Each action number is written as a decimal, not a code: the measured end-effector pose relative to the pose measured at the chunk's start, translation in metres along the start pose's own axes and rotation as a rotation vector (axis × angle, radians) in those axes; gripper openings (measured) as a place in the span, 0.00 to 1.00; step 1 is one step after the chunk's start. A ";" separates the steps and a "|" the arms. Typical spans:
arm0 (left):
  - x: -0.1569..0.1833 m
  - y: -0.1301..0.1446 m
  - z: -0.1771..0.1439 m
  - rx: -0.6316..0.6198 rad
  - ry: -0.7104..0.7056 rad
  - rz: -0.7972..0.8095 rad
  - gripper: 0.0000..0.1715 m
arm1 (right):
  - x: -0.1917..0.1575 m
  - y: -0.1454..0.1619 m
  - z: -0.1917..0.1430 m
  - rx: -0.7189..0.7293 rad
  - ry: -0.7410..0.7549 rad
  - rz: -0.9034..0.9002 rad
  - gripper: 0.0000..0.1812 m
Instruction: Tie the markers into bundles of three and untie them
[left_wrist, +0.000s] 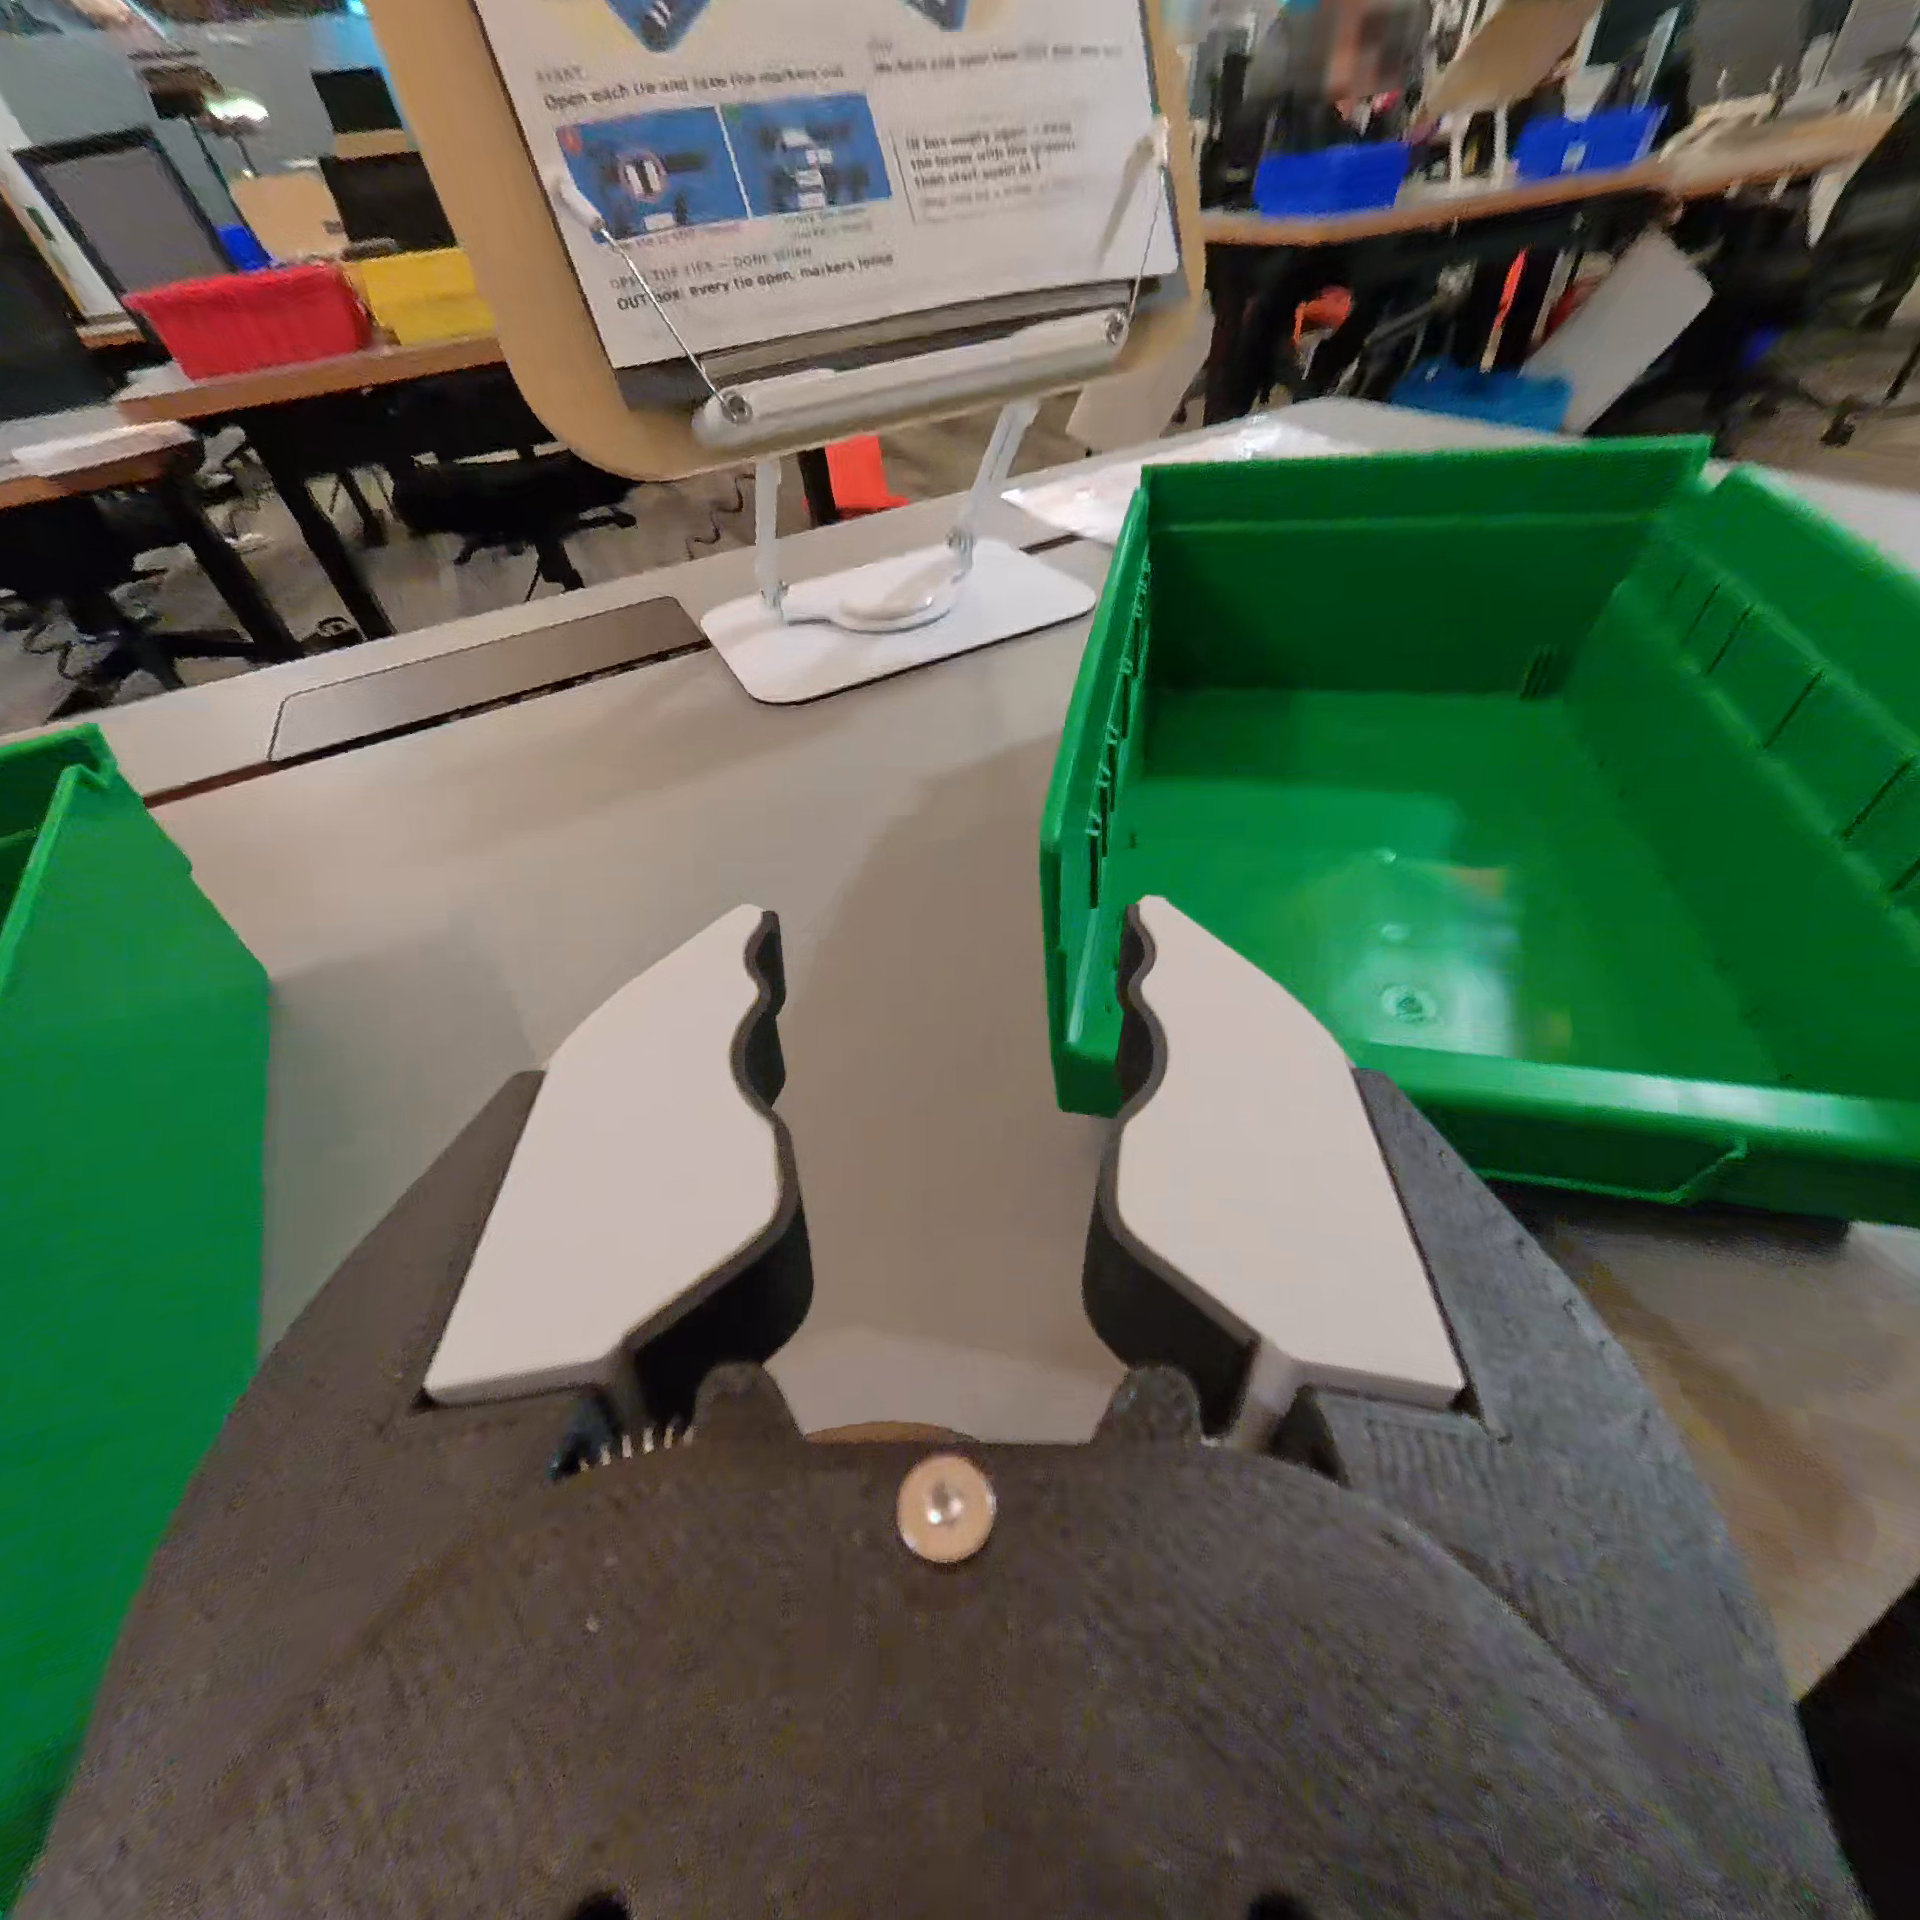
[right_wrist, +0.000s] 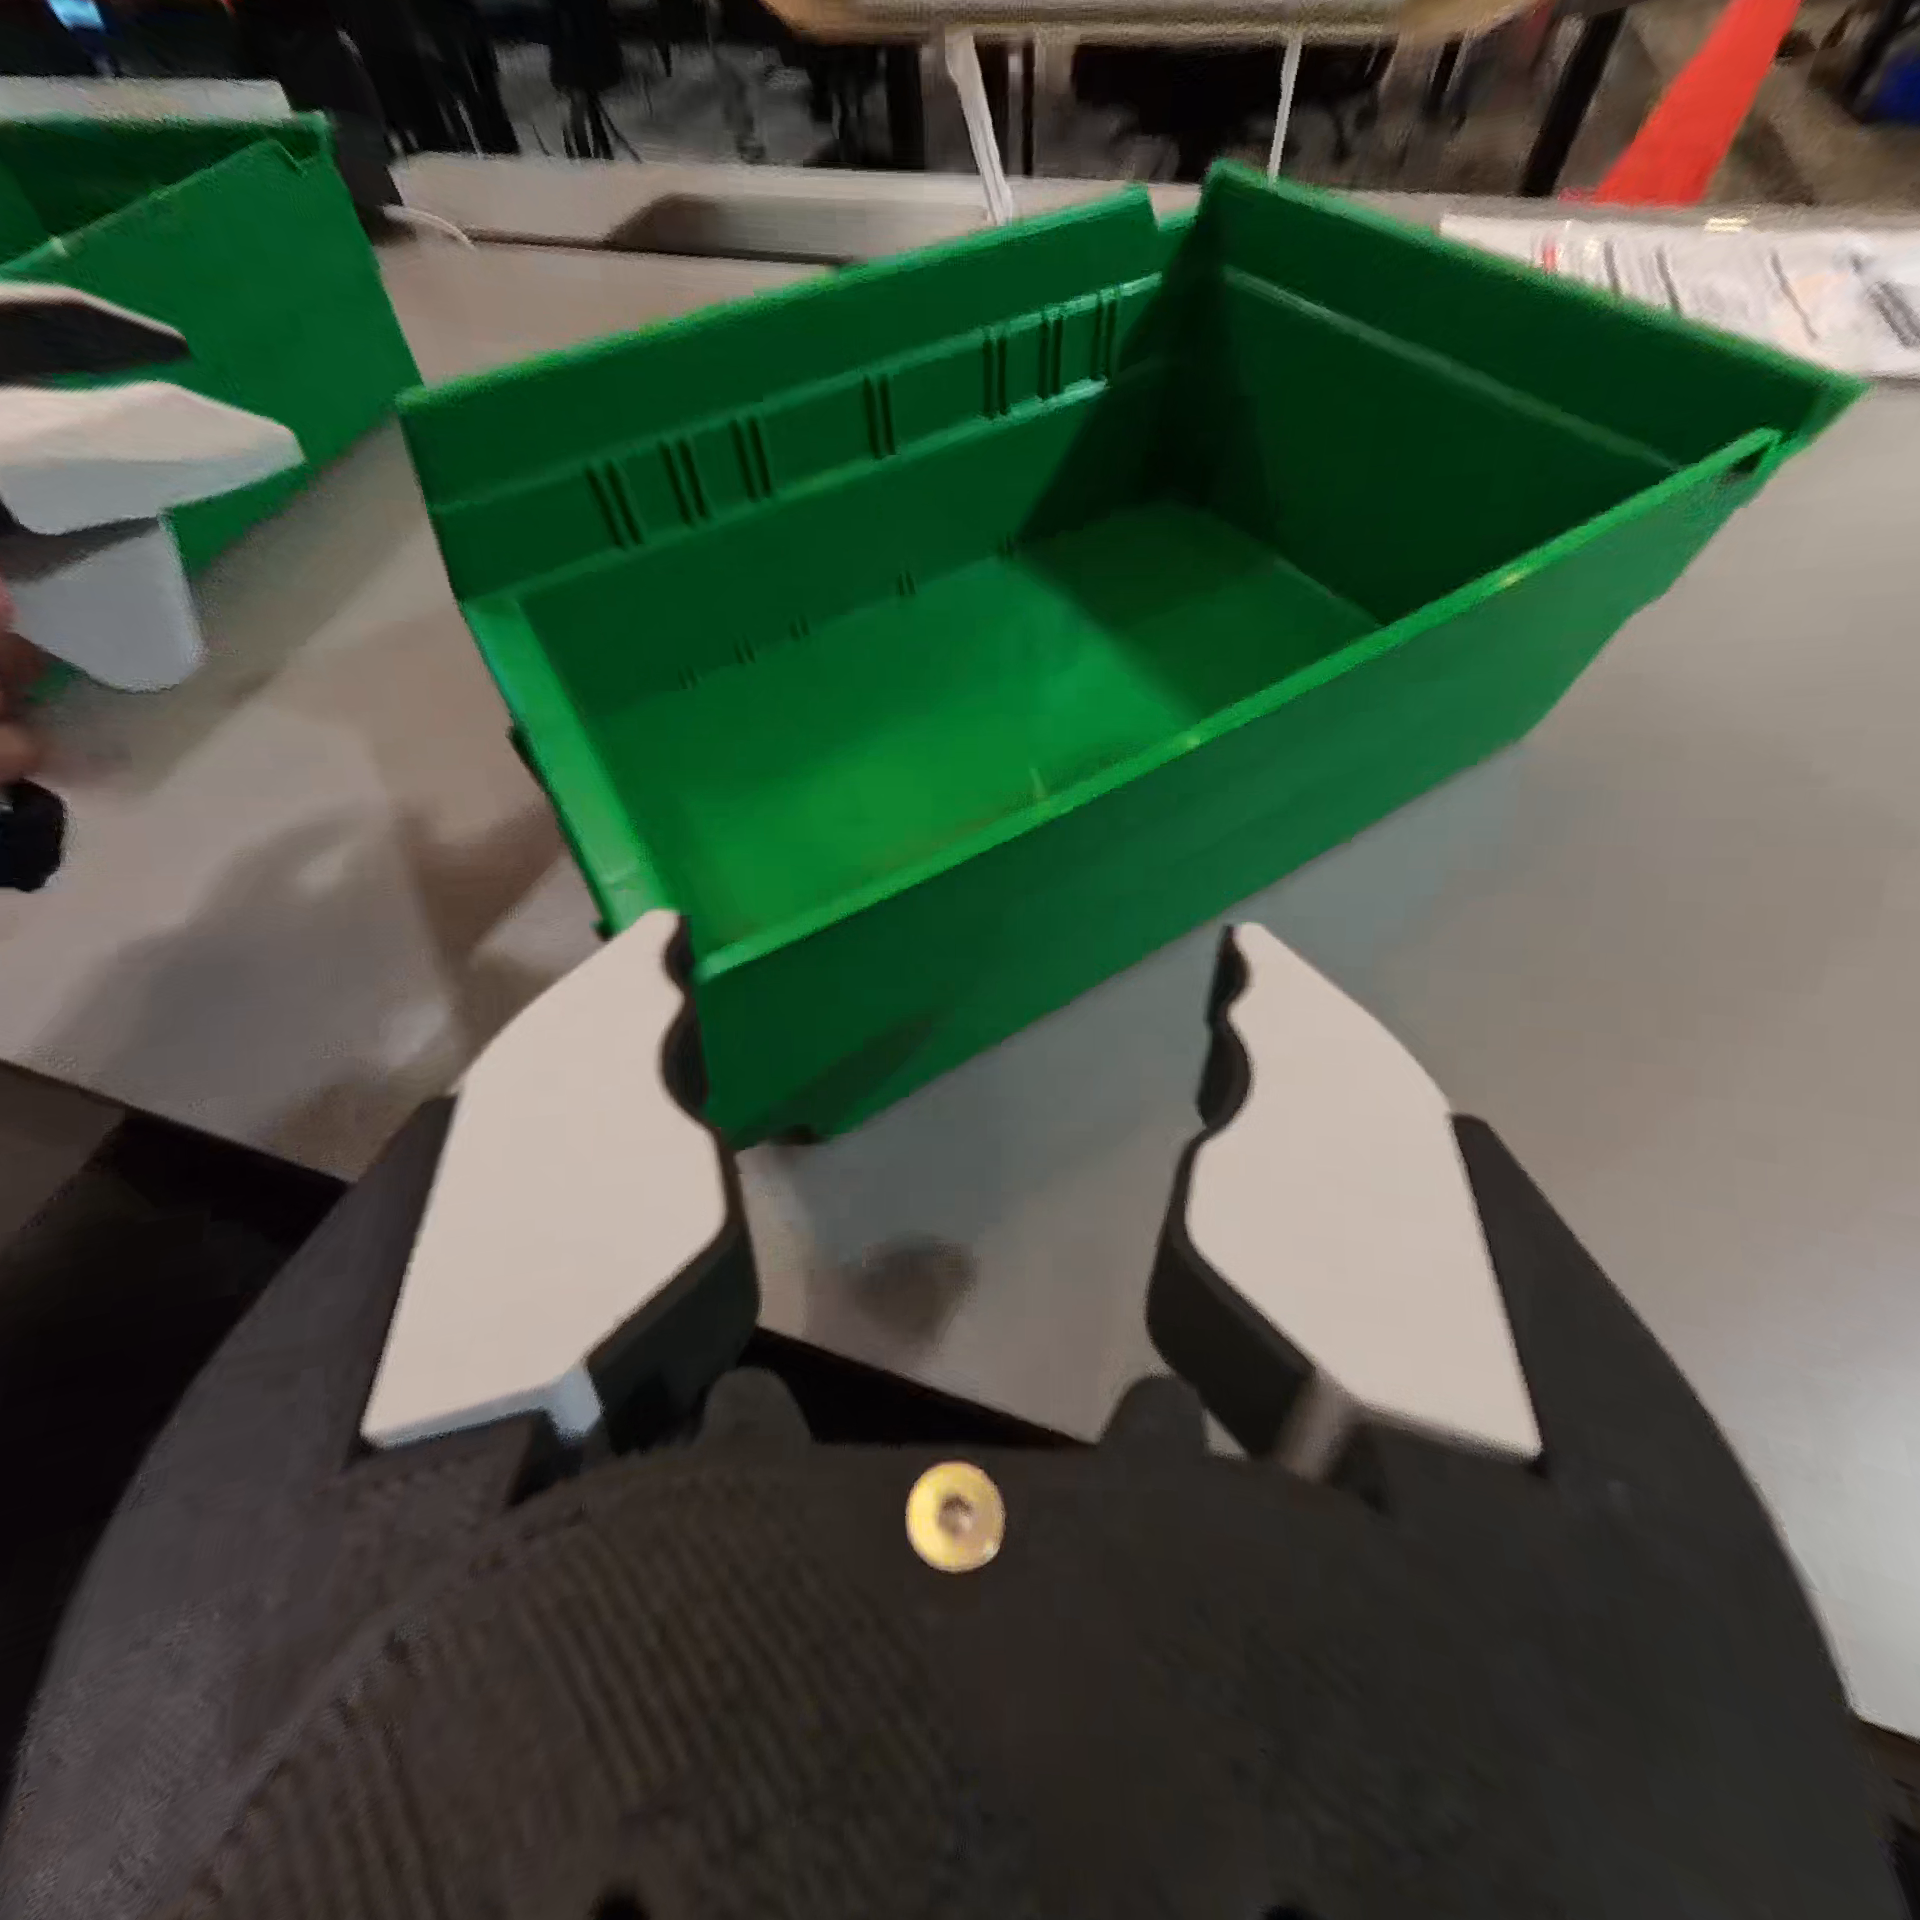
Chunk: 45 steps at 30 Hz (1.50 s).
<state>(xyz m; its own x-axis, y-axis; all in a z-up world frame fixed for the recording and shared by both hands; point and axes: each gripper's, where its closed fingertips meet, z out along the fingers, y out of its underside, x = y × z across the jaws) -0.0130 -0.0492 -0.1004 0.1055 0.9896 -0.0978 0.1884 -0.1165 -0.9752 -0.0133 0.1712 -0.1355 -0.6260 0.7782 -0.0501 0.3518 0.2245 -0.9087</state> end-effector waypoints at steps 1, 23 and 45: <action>0.001 -0.001 0.000 -0.001 -0.009 0.035 0.36 | 0.008 0.000 0.001 -0.009 -0.007 0.012 0.56; 0.025 0.011 0.007 -0.030 0.098 0.165 0.33 | 0.317 0.014 -0.036 -0.025 0.308 0.268 0.02; 0.019 0.007 0.020 0.019 0.193 -0.113 0.31 | 0.347 -0.005 -0.046 0.172 0.324 0.246 0.10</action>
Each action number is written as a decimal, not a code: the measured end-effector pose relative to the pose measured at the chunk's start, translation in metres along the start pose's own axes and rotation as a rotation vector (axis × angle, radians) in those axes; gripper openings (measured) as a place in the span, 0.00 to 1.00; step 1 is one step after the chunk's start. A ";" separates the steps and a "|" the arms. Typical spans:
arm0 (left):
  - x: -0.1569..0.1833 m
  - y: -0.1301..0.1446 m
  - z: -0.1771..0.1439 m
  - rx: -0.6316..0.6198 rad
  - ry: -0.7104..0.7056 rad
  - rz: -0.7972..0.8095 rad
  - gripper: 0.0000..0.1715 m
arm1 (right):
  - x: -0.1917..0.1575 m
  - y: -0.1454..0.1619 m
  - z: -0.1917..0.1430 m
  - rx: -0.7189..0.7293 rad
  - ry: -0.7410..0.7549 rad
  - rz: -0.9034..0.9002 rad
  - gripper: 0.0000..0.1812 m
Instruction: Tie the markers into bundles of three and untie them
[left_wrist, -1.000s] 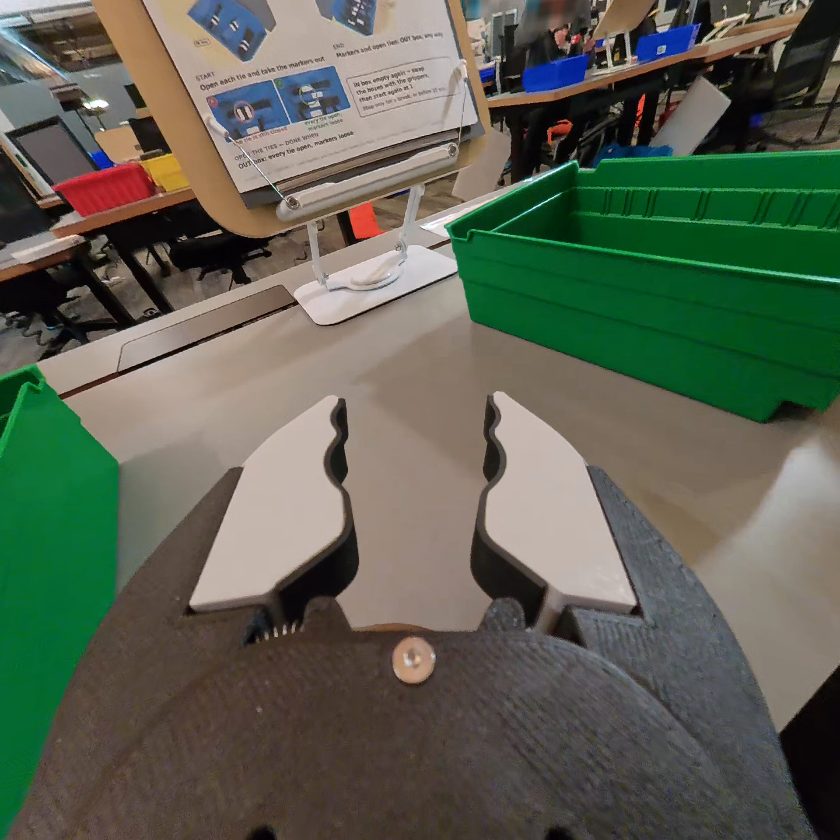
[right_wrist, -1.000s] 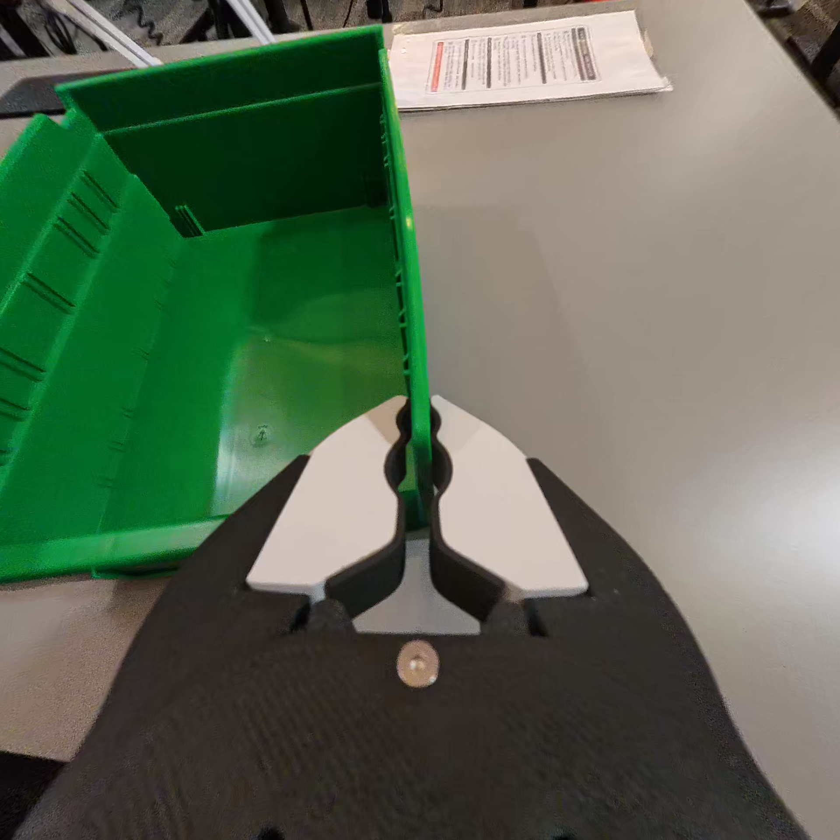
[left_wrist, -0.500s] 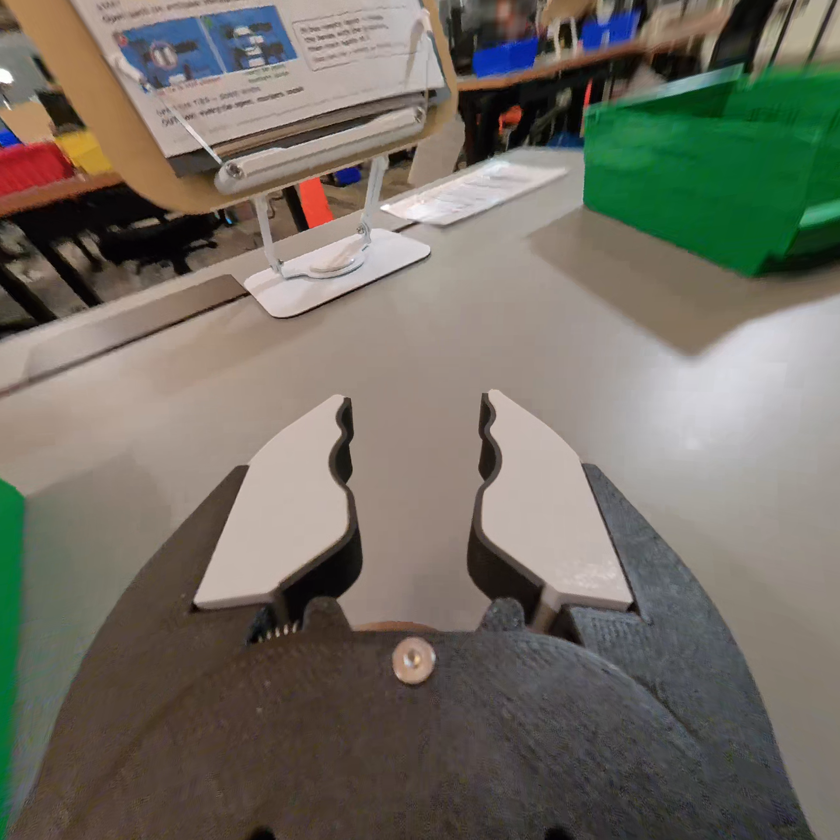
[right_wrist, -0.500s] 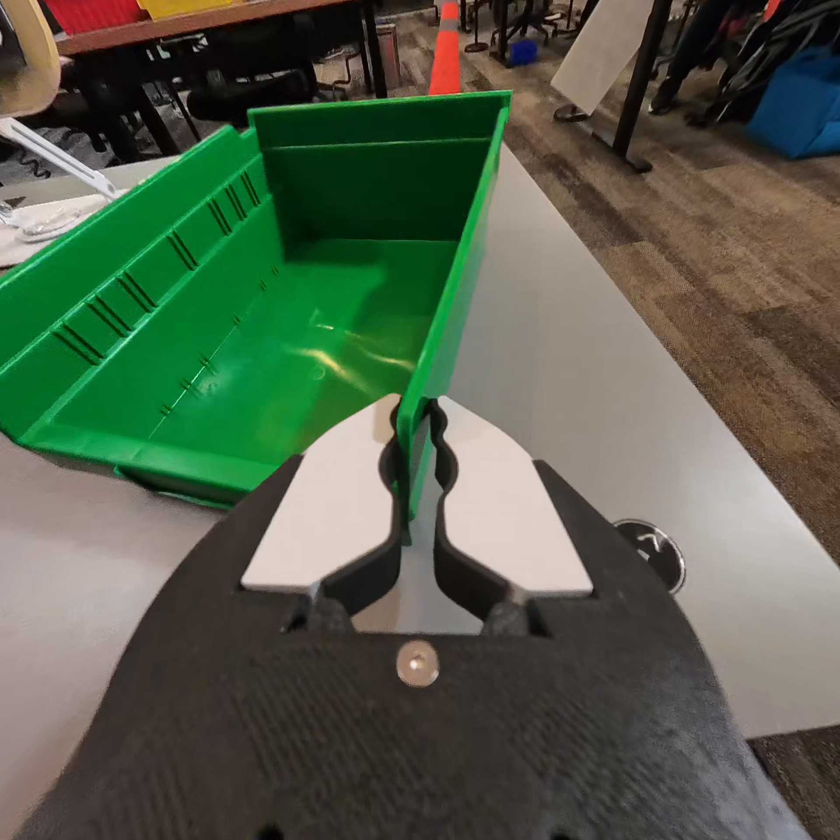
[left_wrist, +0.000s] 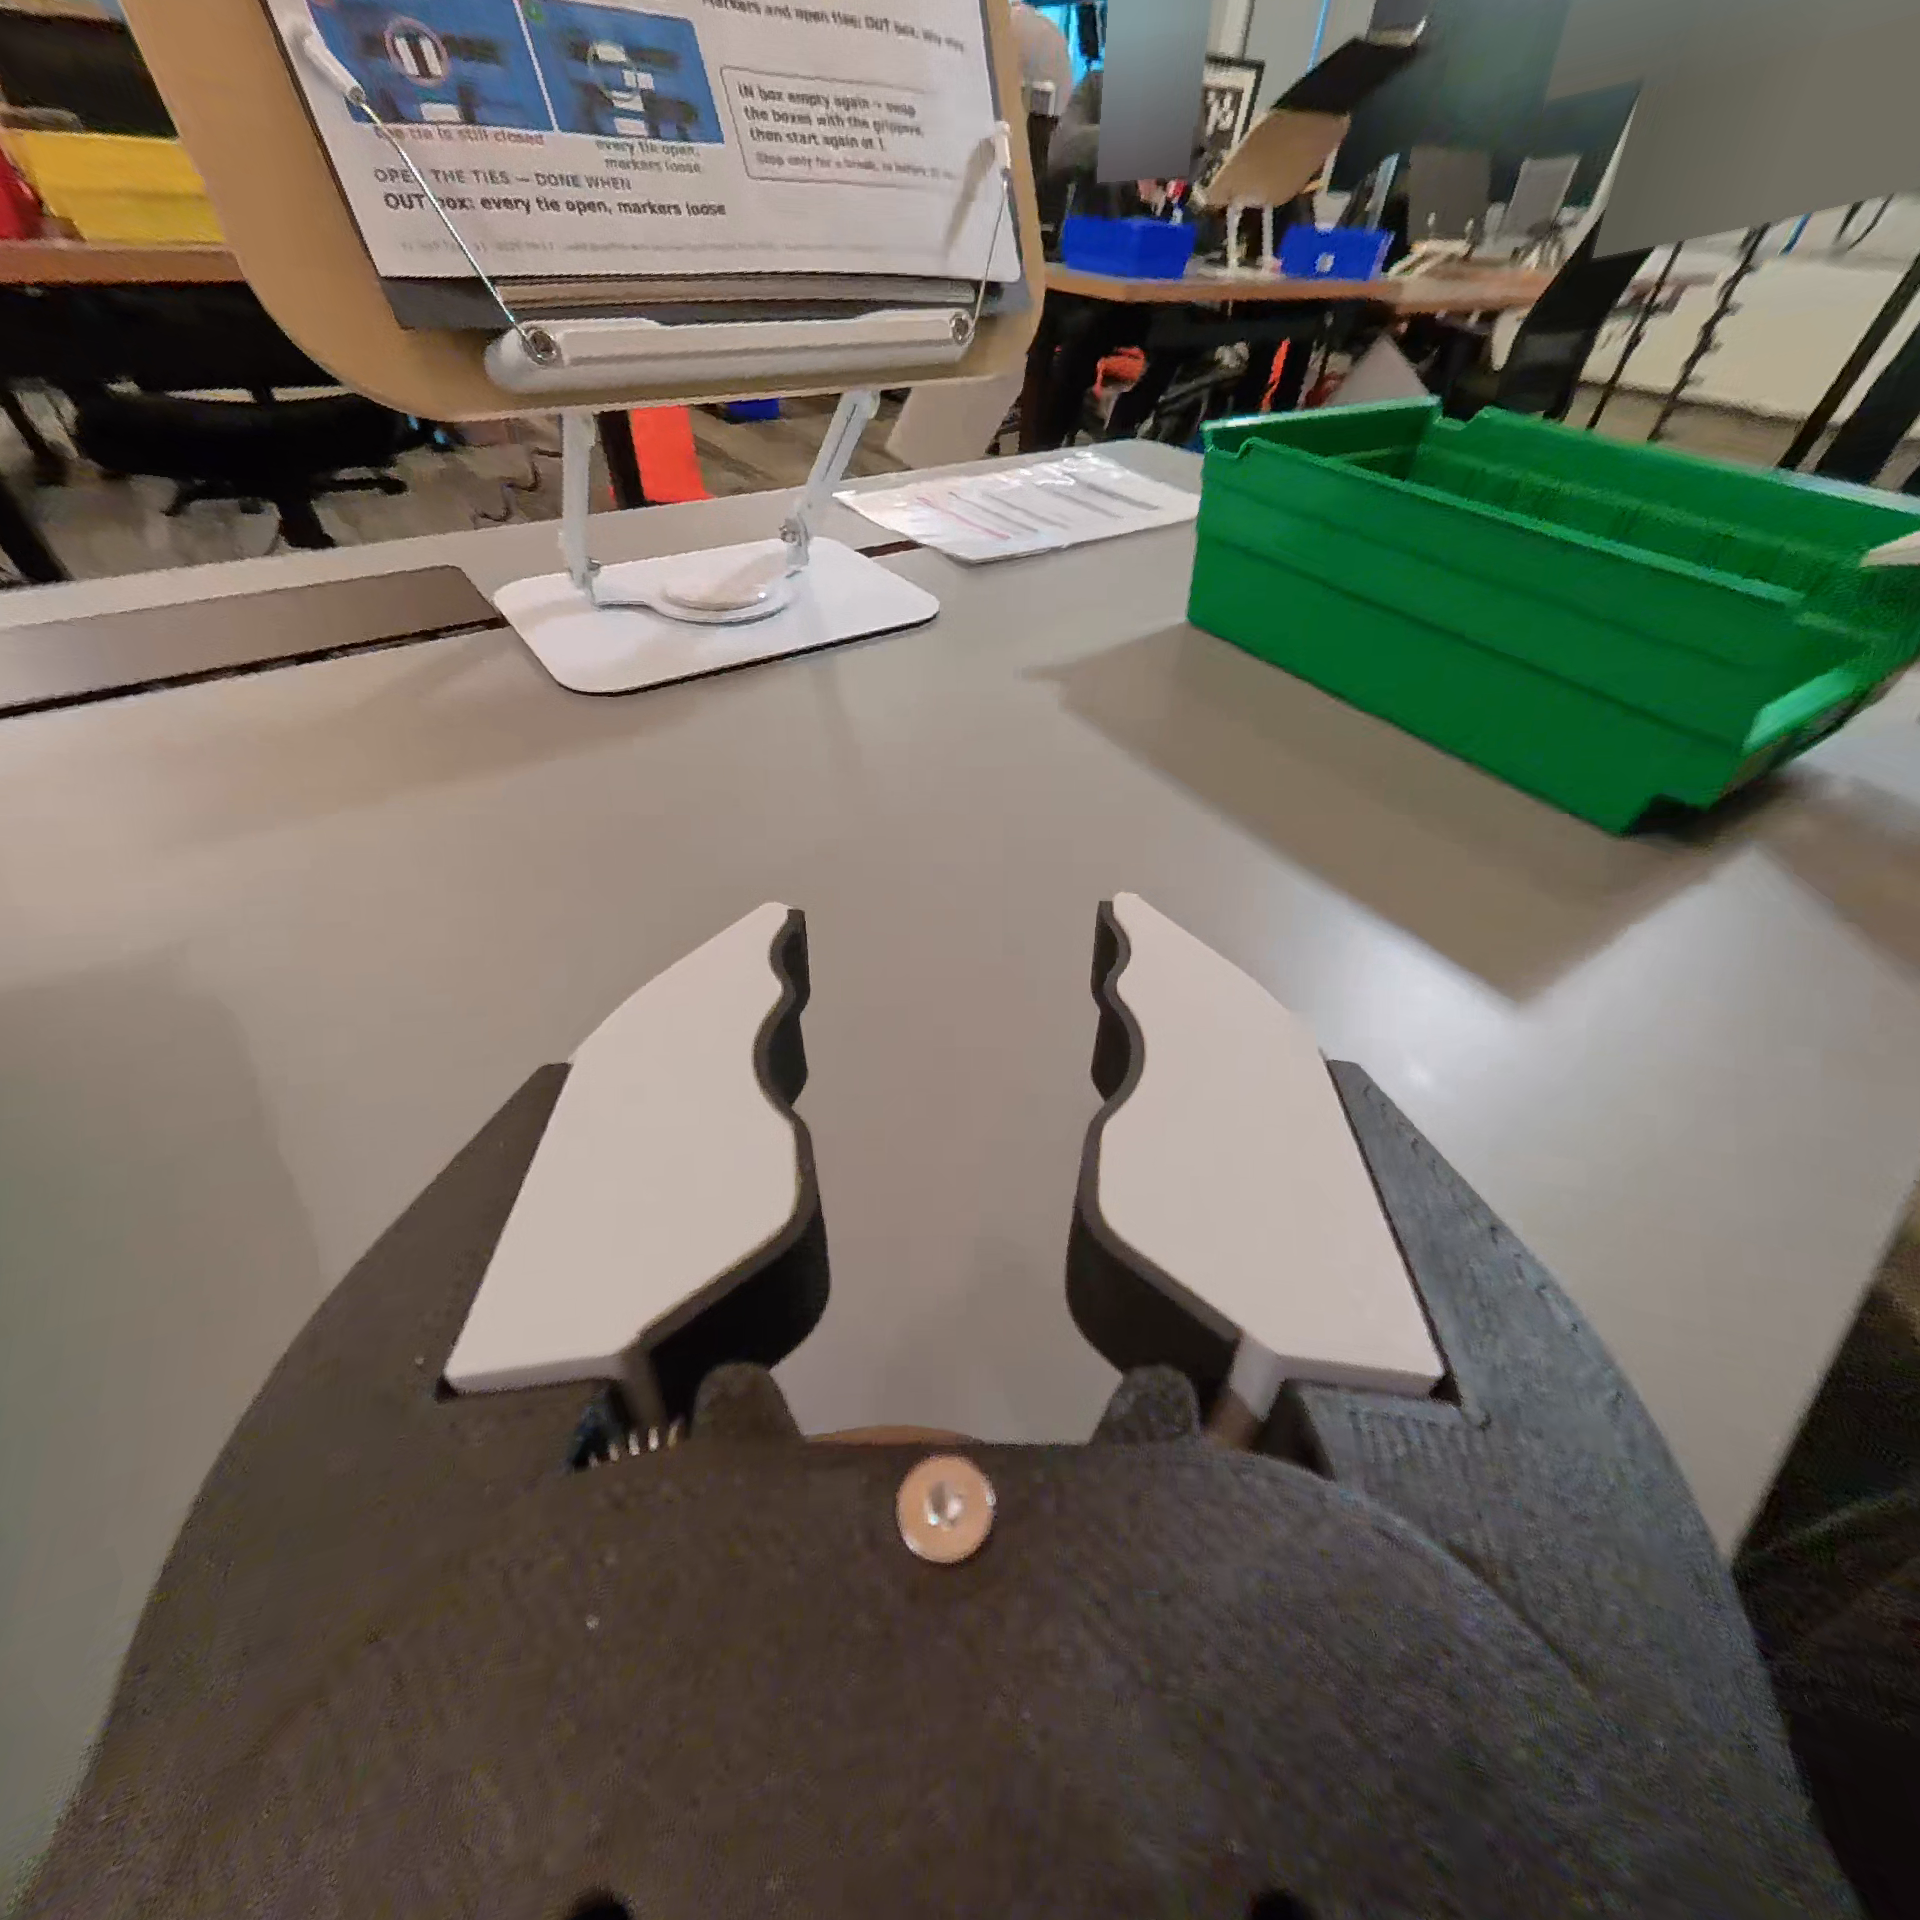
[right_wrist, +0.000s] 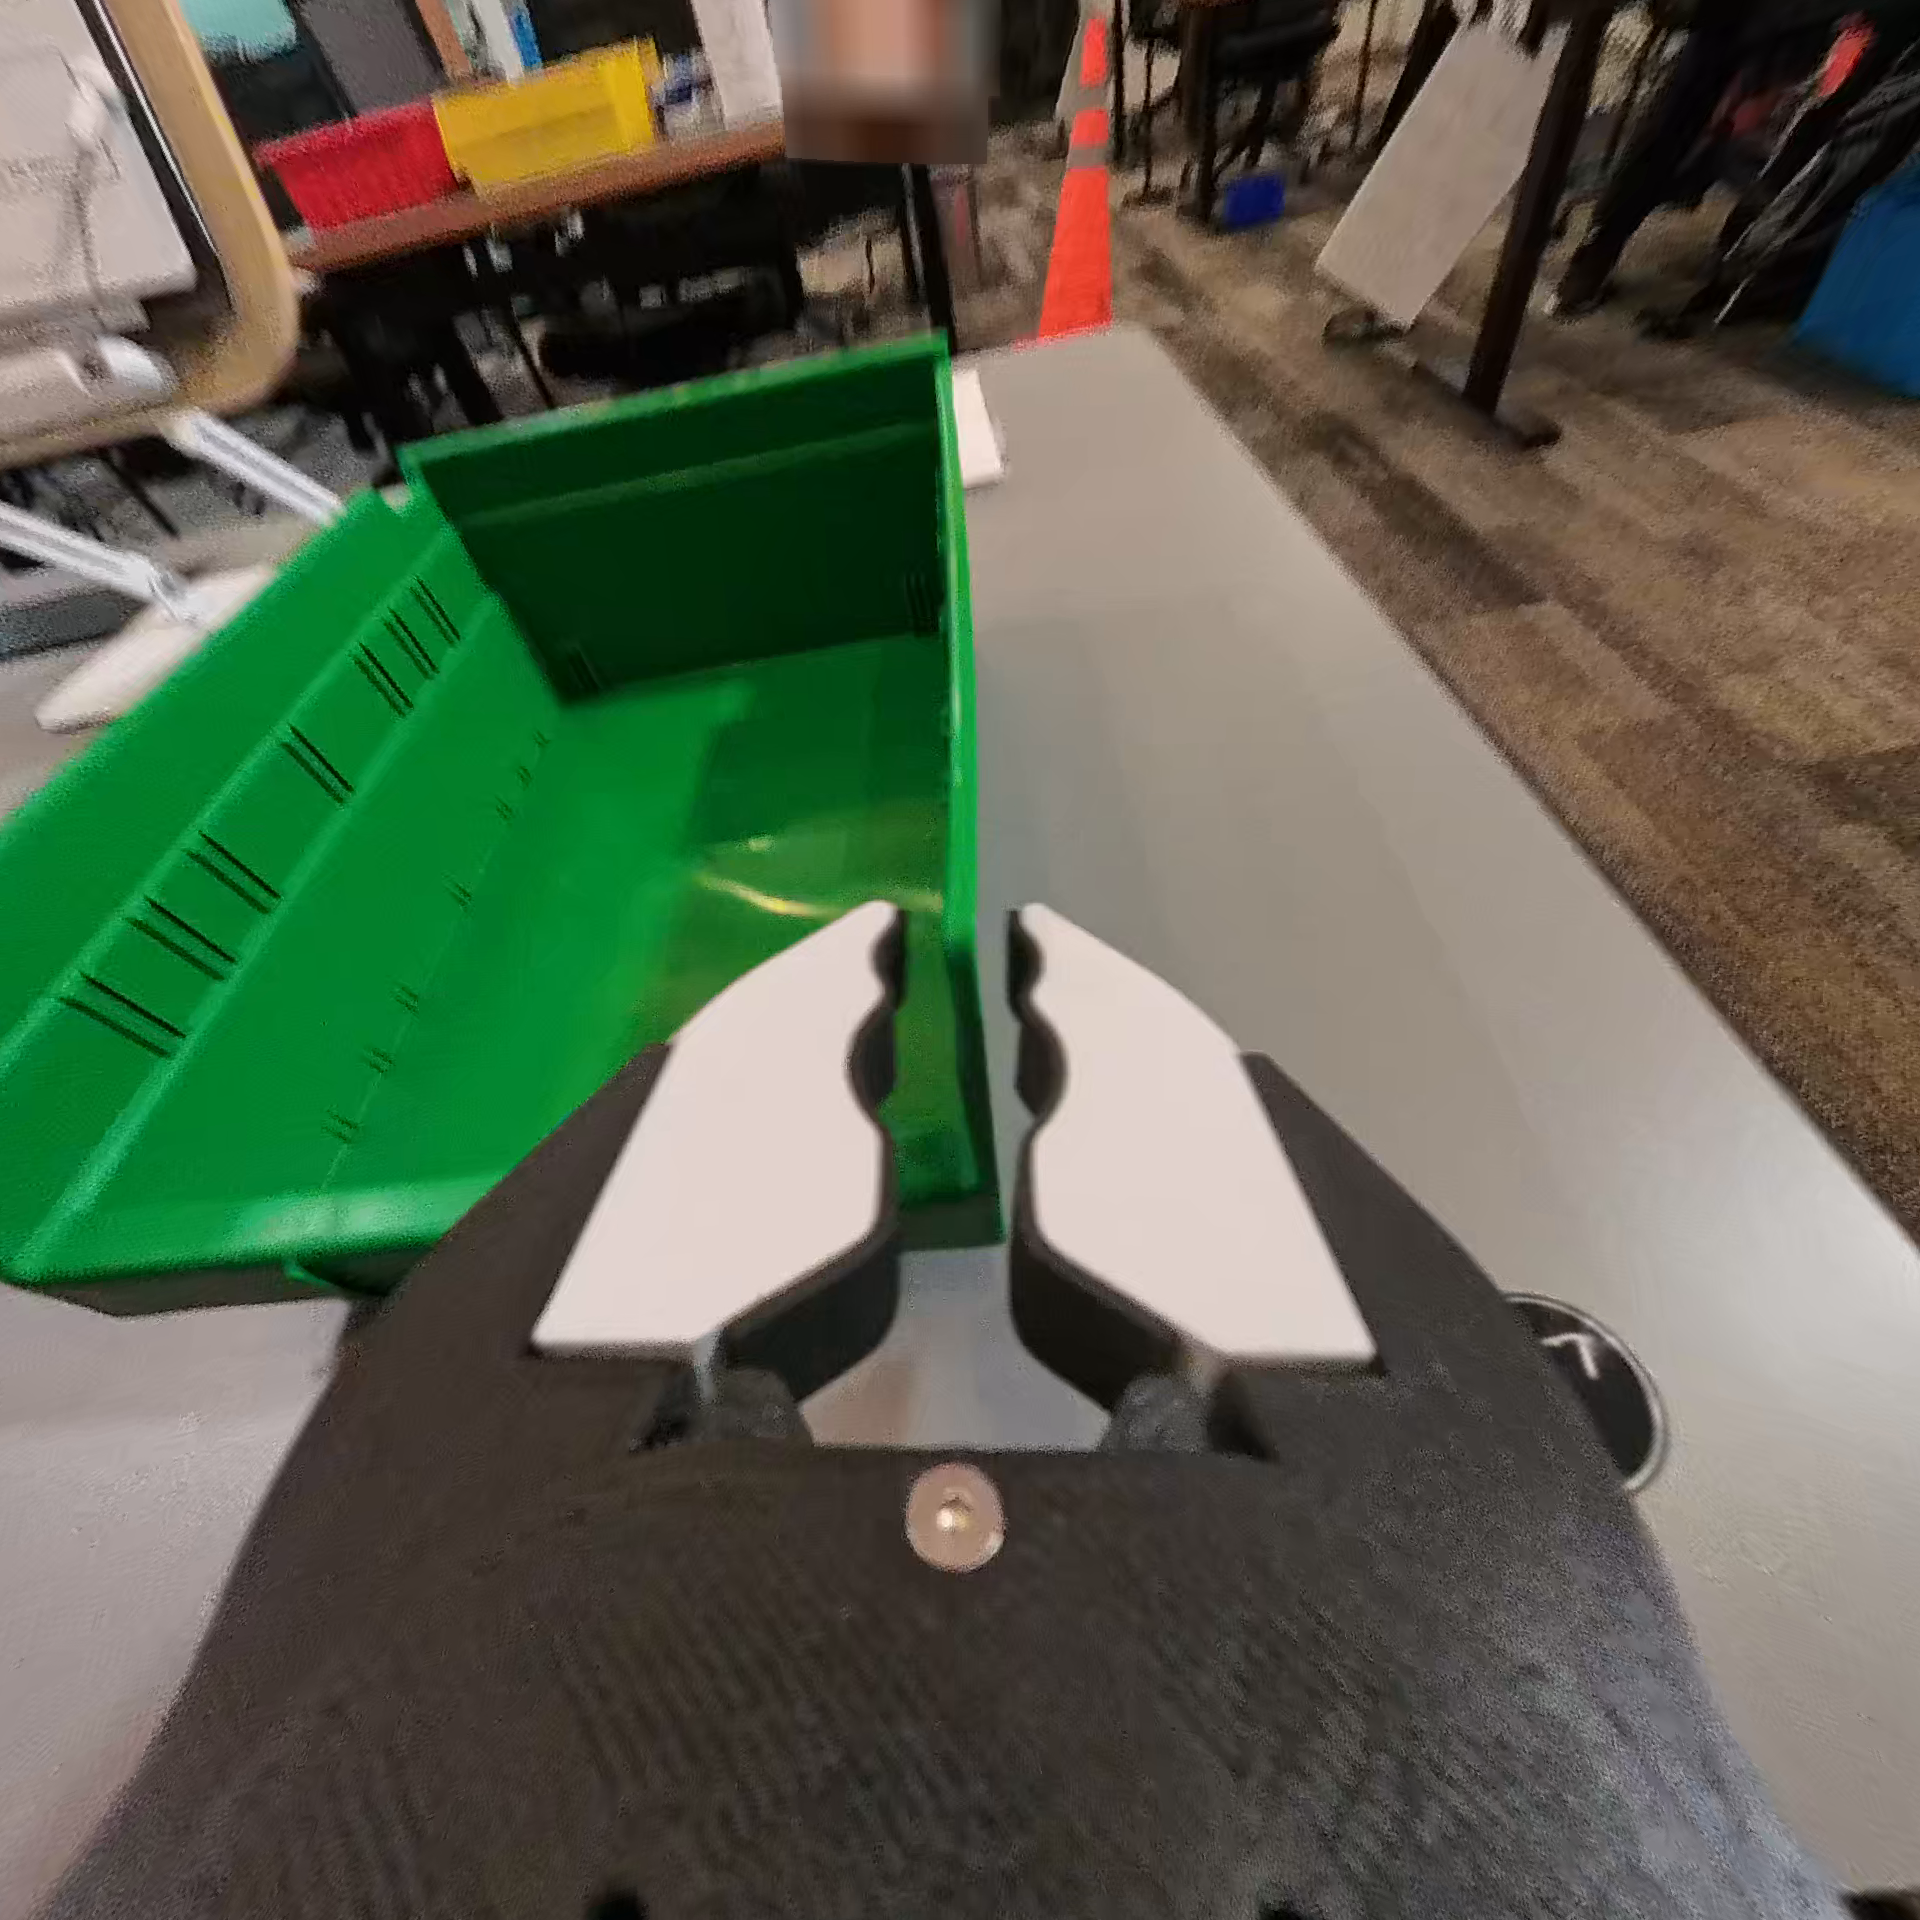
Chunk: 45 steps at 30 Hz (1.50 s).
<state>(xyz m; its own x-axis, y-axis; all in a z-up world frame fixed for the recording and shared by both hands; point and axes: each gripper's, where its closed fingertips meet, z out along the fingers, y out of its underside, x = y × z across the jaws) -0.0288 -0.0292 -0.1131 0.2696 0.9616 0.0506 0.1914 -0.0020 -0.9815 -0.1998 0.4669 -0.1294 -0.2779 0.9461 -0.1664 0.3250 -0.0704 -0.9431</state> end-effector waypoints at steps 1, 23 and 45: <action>0.001 -0.003 -0.004 0.010 0.007 -0.032 0.31 | -0.003 -0.014 -0.008 0.051 0.005 0.008 0.17; -0.038 -0.014 -0.067 0.084 -0.167 -0.125 0.28 | -0.391 -0.015 -0.019 0.271 -0.642 -0.295 0.04; 0.030 -0.007 -0.040 0.071 0.175 -0.055 0.38 | -0.428 0.019 -0.054 0.090 -1.015 -0.086 0.00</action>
